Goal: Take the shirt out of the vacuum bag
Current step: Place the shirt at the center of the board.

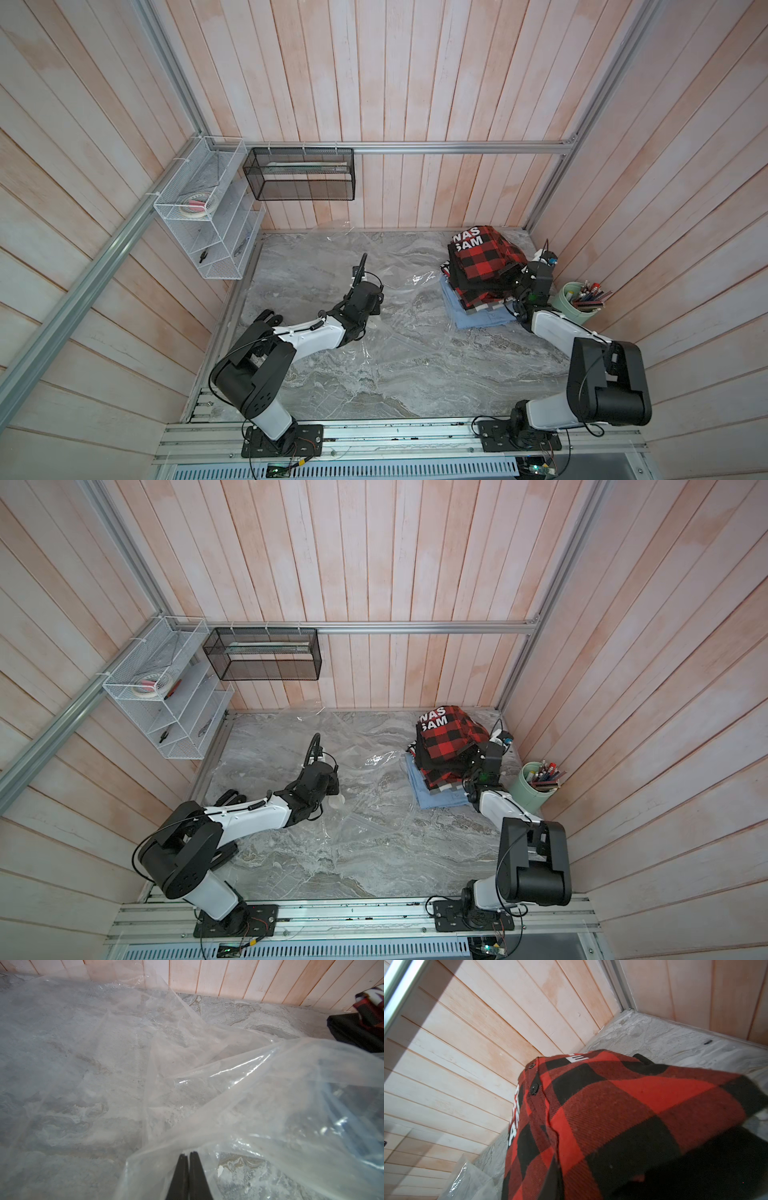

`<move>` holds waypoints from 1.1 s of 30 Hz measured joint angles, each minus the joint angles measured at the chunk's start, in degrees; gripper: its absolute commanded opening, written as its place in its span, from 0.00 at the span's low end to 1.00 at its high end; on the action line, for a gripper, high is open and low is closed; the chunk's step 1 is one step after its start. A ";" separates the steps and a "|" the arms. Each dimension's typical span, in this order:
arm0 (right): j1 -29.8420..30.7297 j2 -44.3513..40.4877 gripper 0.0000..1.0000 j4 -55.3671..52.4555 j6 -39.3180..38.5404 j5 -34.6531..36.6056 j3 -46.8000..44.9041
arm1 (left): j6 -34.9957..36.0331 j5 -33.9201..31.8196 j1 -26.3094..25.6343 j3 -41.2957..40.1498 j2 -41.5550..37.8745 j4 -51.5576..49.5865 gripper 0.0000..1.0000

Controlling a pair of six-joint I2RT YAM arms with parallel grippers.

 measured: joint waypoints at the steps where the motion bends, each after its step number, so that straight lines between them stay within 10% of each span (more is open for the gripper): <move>1: 0.11 0.33 0.00 -0.48 -0.04 0.61 0.04 | 0.02 0.00 0.00 0.00 0.00 0.00 0.00; 13: 5.07 5.44 0.01 -7.04 -1.18 6.91 1.27 | 0.22 0.00 0.00 0.00 0.00 -0.02 0.00; 19: 5.38 5.46 0.39 -8.04 -1.99 7.72 1.25 | 0.44 0.00 0.00 0.00 0.00 -0.09 0.07; 30: 4.72 2.93 0.74 -8.52 -1.92 3.74 0.55 | 1.07 -0.04 0.00 0.00 0.00 -0.17 0.67; 33: 4.28 2.43 0.98 -8.74 -1.95 1.97 0.76 | 1.27 -0.11 0.00 0.00 -0.02 -0.13 0.91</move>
